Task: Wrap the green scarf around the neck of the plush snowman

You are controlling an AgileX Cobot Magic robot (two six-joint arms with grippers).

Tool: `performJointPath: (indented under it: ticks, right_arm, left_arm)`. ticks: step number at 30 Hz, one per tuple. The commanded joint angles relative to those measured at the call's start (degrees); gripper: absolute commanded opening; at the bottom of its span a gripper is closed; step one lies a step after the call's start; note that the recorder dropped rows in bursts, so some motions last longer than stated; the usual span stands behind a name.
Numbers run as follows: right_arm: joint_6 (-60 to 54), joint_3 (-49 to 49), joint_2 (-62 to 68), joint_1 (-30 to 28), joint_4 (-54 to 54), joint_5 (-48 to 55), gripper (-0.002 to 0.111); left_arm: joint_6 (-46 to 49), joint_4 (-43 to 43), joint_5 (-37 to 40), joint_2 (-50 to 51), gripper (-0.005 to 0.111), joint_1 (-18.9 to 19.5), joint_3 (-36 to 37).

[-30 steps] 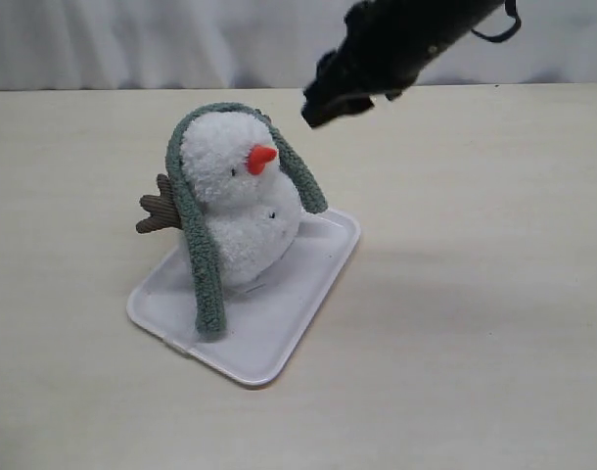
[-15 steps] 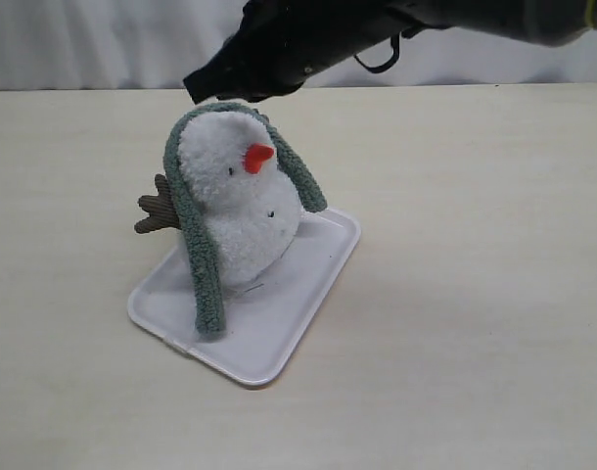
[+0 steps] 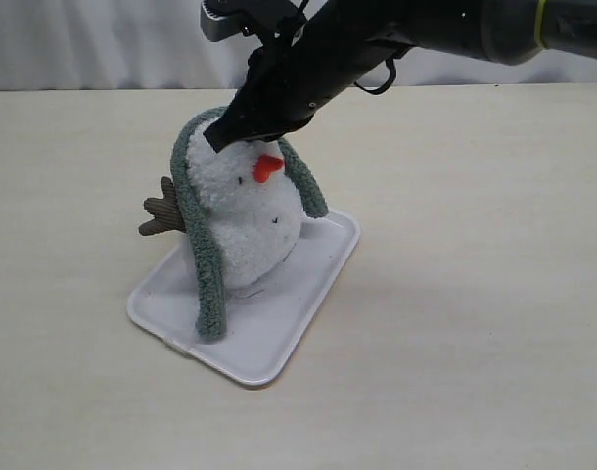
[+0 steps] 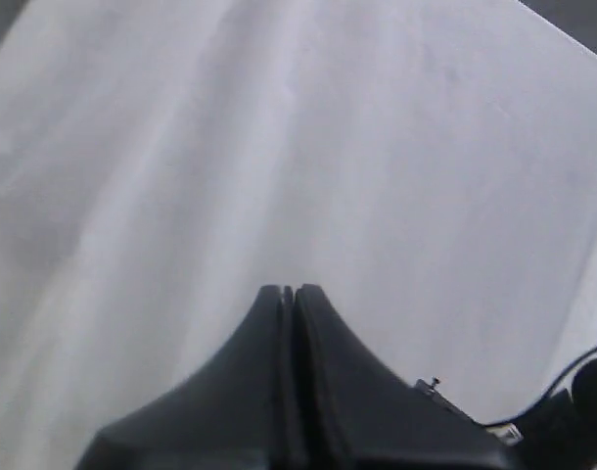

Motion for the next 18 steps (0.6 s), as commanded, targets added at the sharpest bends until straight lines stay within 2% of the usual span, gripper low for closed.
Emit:
performJointPath:
  ticks: [1, 5, 10, 15, 18]
  right_arm:
    - [0.2, 0.0, -0.1, -0.1, -4.7, 6.0, 0.004]
    - [1.3, 0.1, -0.1, -0.1, -5.1, 6.2, 0.004]
    - [1.3, 0.1, -0.1, -0.1, -5.1, 6.2, 0.004]
    - [1.3, 0.1, -0.1, -0.1, -5.1, 6.2, 0.004]
    - [1.6, 0.1, -0.1, -0.1, -5.1, 6.2, 0.004]
  left_arm:
    - [-14.6, 22.6, -6.1, 20.8, 0.000, -0.3, -11.4]
    - [-21.5, 30.0, -11.2, 40.6, 0.000, -0.3, -20.3]
    - [-23.6, 31.4, -11.1, 60.7, 0.000, -0.3, -29.8]
    - [-23.6, 33.0, -12.0, 73.2, 0.000, -0.3, -34.2]
    - [-23.2, 37.6, -12.6, 77.7, 0.000, -0.3, -35.9]
